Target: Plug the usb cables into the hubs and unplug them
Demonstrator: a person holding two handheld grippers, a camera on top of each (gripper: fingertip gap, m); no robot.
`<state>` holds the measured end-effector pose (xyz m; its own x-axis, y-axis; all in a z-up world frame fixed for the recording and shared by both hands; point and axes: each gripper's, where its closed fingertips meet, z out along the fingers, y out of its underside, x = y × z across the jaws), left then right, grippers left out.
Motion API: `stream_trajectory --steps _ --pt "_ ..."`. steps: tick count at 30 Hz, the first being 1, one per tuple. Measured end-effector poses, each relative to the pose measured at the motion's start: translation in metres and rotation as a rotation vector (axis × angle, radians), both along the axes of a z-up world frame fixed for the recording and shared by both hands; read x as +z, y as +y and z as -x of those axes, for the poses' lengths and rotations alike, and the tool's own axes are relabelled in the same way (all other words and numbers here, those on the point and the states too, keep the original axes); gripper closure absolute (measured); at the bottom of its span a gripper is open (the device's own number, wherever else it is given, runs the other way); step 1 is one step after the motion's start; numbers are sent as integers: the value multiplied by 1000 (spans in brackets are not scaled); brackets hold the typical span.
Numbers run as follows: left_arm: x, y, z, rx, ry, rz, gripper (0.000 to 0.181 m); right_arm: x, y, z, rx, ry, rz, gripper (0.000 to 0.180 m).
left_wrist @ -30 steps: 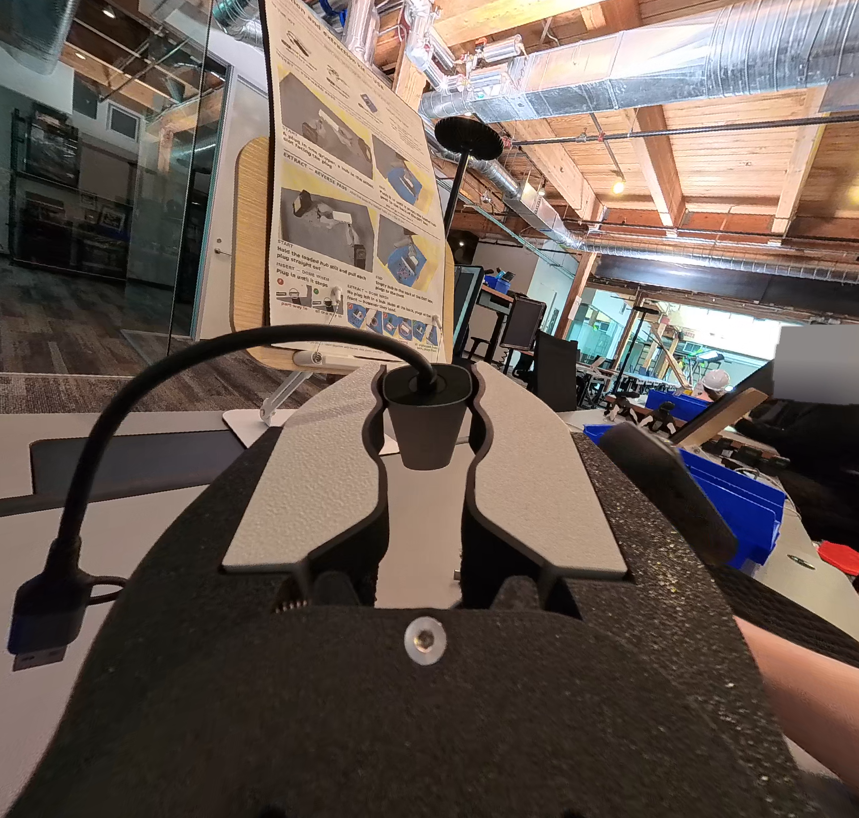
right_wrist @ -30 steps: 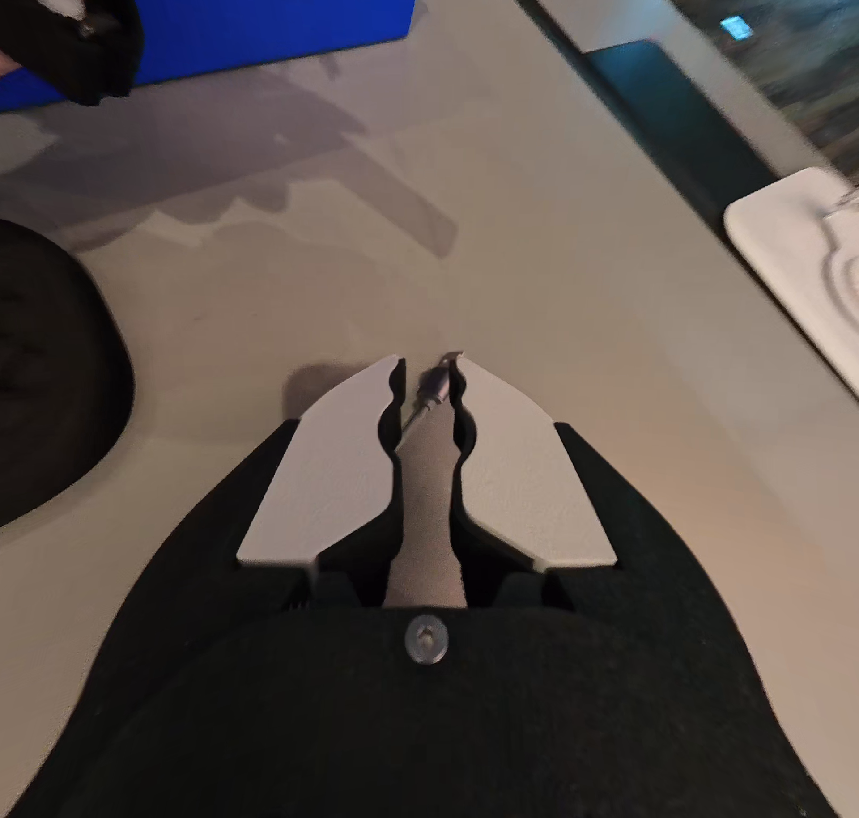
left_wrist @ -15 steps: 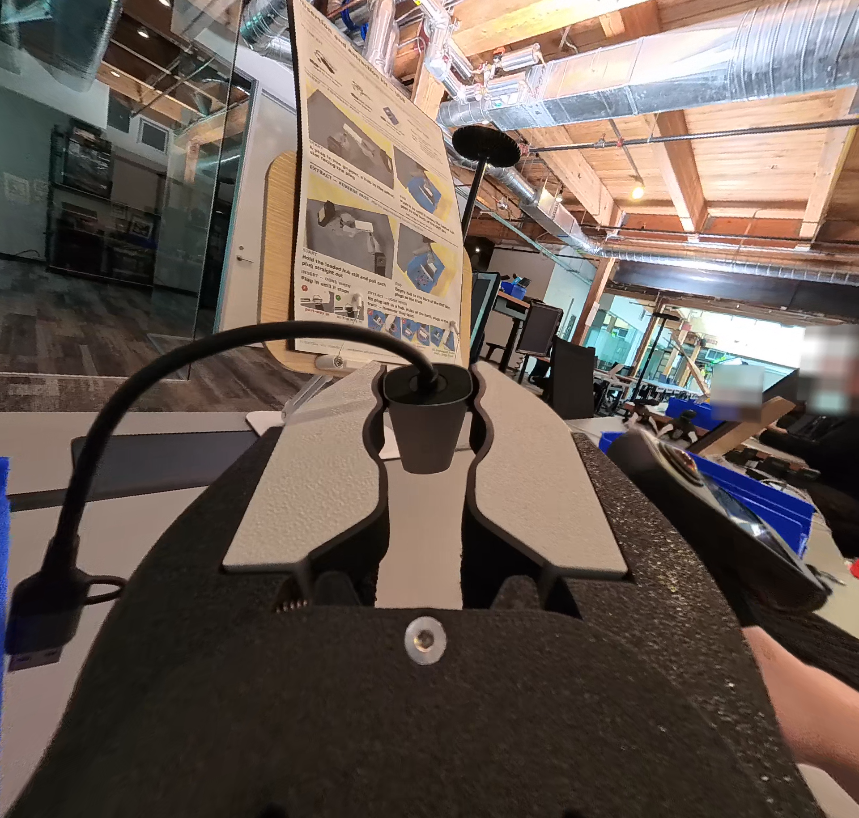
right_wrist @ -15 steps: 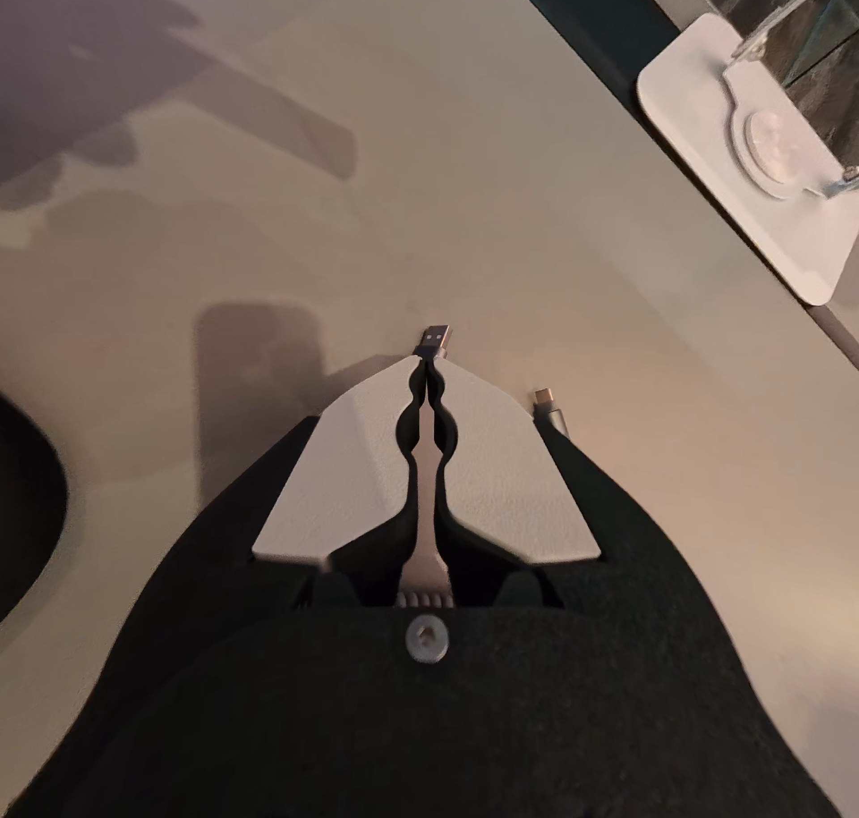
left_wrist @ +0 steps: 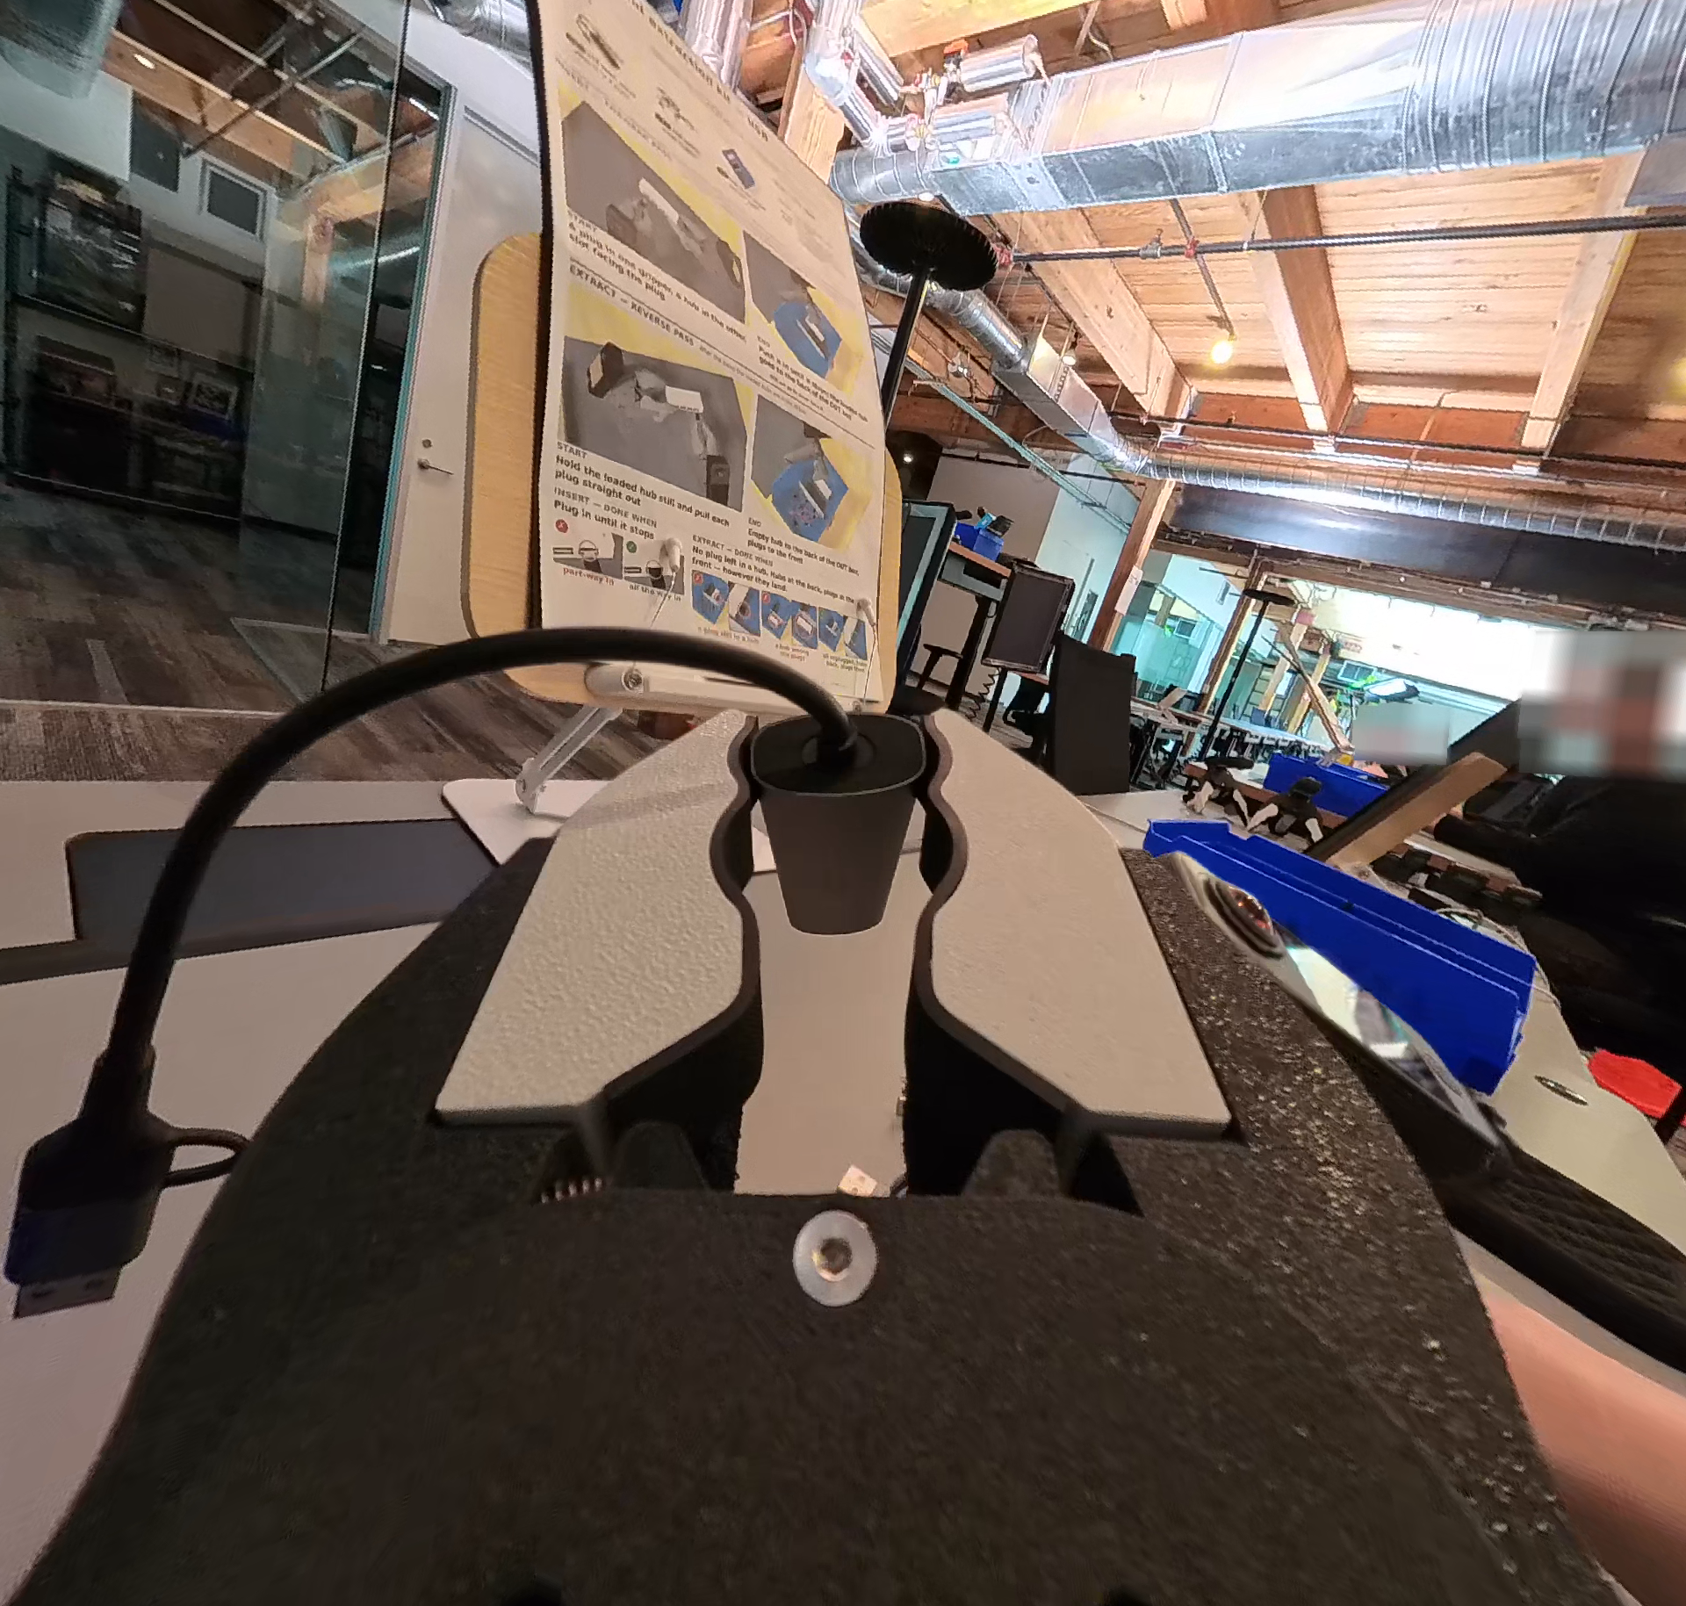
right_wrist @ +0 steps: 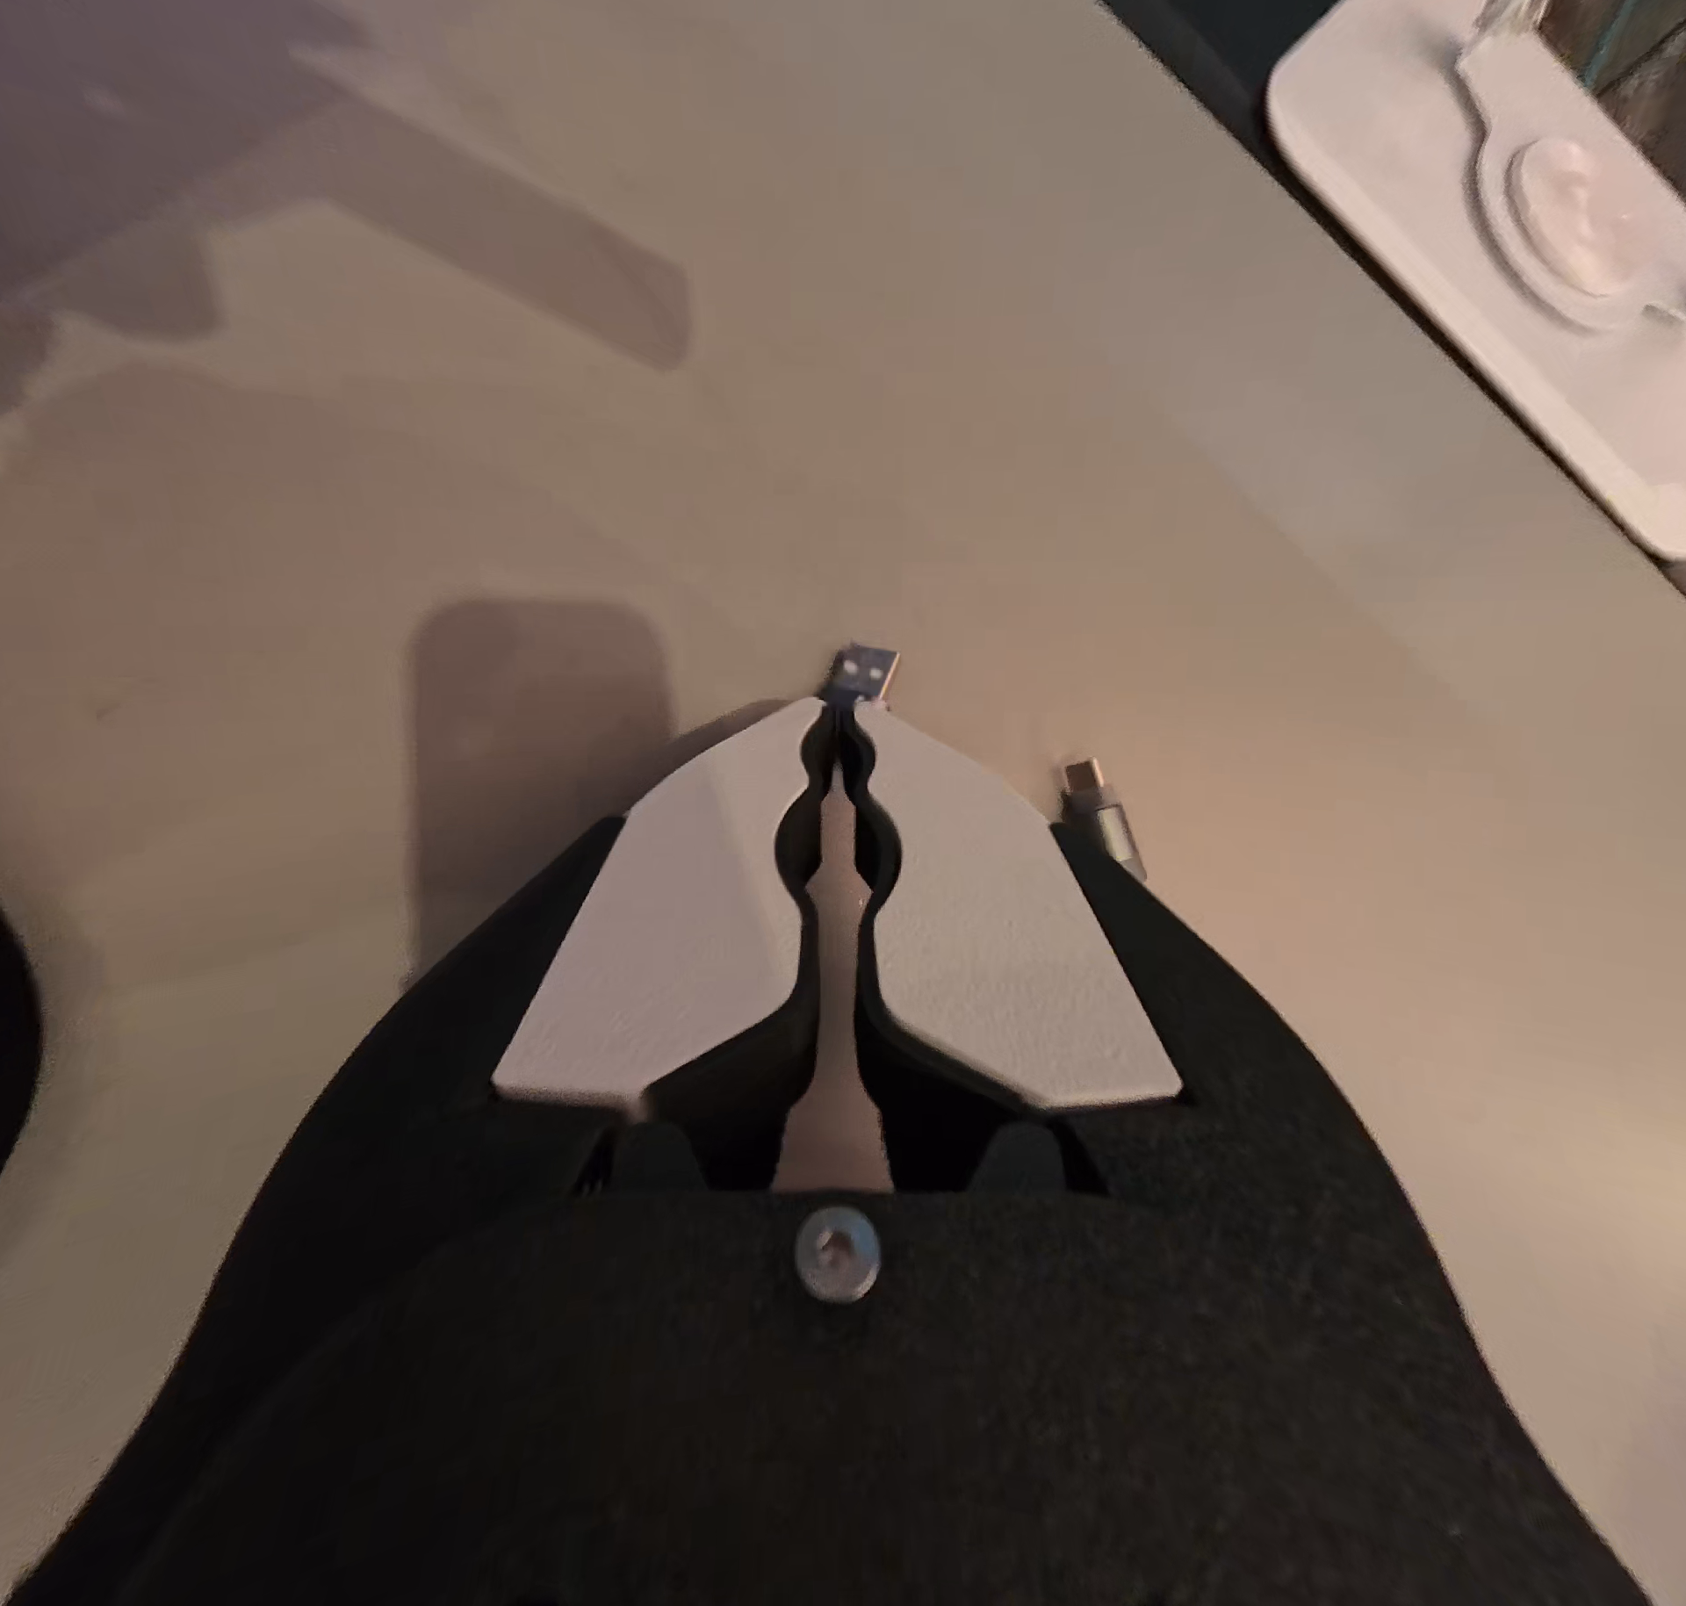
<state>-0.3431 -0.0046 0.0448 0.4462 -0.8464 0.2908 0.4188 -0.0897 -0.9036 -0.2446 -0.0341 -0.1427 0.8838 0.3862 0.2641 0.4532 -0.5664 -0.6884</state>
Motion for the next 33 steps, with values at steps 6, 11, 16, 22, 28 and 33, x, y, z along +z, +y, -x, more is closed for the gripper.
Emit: stream_trajectory --steps 6,11,16,22,28,33 --pt "-11 4 -5 -42 28 72 148 102 -7 40 307 52 -365 141" --pt "-25 3 -20 -118 72 148 148 116 21 49 473 -99 -431 133" --pt "-33 2 -29 -185 72 228 148 95 40 47 583 -185 -368 162" --pt "-63 -6 -40 -291 207 414 141 102 69 20 586 -302 -396 163" --pt "-56 -24 -48 -339 328 332 162 69 83 8 723 -351 -314 163" --pt "-37 -4 -21 -95 296 256 168 31 66 17 933 -483 -296 163"
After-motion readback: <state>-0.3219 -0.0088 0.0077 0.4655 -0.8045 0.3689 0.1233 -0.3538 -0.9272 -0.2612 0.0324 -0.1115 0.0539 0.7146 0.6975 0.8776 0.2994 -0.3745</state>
